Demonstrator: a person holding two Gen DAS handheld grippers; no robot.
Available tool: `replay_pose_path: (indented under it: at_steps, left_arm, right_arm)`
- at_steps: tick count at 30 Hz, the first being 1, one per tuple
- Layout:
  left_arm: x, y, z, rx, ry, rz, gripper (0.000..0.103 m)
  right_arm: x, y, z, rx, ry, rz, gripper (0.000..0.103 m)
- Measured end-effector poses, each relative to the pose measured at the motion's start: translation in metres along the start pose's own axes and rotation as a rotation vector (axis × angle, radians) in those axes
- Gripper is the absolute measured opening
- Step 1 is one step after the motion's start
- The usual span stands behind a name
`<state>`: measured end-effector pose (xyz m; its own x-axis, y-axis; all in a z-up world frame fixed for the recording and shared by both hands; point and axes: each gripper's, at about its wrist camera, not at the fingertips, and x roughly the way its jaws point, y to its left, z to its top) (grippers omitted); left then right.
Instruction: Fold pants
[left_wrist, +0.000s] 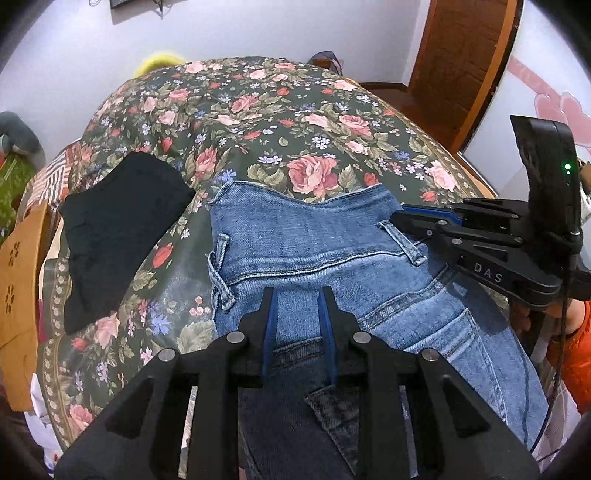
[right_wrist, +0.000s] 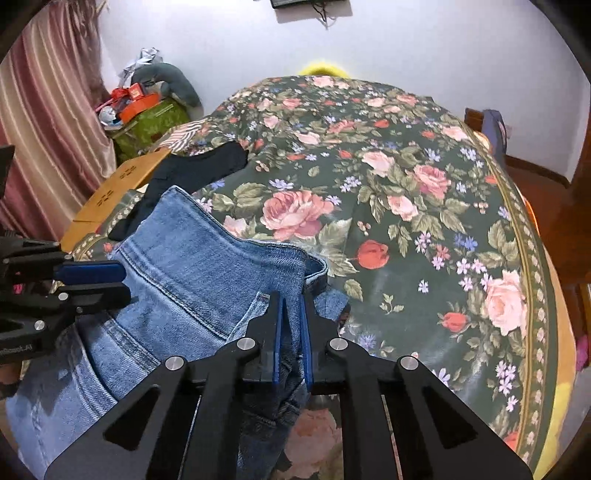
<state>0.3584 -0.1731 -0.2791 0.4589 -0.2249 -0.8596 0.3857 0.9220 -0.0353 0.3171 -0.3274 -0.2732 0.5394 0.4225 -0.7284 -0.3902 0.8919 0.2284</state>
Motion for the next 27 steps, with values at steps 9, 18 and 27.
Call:
replay_pose_path:
  at_steps: [9, 18, 27]
  left_arm:
    - [-0.043, -0.002, -0.006, -0.016, -0.051, 0.039, 0.025]
    - [-0.104, -0.001, -0.031, -0.023, -0.147, 0.115, 0.064]
    - [-0.097, 0.014, -0.072, -0.105, -0.025, 0.041, 0.074]
  right_arm:
    - [-0.064, 0.017, 0.0, -0.034, -0.021, -0.004, 0.029]
    - [-0.127, 0.042, -0.025, -0.048, -0.104, 0.031, 0.066]
    - [-0.118, 0.043, -0.077, 0.031, -0.013, 0.007, 0.076]
